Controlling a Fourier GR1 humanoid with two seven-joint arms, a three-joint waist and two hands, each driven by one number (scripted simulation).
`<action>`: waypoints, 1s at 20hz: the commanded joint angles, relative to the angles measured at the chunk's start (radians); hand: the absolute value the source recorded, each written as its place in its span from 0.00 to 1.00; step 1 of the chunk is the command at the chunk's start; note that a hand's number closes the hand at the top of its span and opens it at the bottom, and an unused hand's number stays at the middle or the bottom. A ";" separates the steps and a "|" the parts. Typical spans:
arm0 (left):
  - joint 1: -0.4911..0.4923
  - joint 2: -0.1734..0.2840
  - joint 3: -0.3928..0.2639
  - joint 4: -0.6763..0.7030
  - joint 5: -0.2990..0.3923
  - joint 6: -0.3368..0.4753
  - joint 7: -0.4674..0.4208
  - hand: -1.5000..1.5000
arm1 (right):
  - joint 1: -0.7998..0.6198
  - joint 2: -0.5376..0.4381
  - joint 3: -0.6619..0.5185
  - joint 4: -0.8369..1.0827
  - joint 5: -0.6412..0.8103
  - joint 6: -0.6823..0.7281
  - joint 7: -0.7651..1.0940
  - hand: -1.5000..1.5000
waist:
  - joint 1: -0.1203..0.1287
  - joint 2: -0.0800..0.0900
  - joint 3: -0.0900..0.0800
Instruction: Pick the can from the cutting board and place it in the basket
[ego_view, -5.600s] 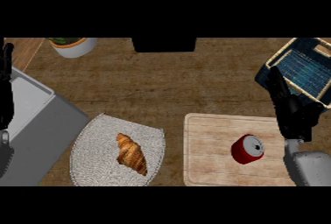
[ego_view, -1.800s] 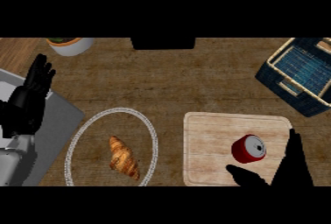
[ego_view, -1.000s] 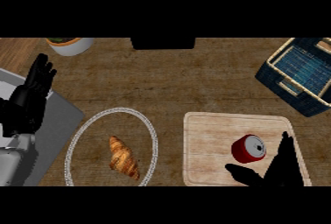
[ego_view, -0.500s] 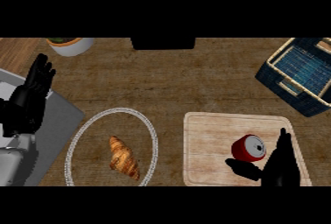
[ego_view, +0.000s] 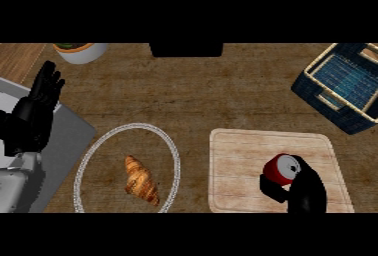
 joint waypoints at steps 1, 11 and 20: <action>0.047 -0.011 -0.008 0.072 0.009 -0.033 0.032 0.50 | -0.033 -0.006 -0.009 0.043 -0.040 0.044 -0.012 1.00 | 0.002 0.020 -0.011; -0.015 -0.042 -0.018 0.060 0.000 -0.044 0.033 0.50 | -0.288 0.004 0.078 0.258 -0.123 0.072 -0.159 1.00 | 0.058 0.040 -0.009; -0.013 -0.052 -0.014 0.097 -0.012 -0.056 0.010 0.50 | -0.577 0.005 0.023 0.600 -0.396 -0.049 -0.465 1.00 | 0.065 0.040 -0.008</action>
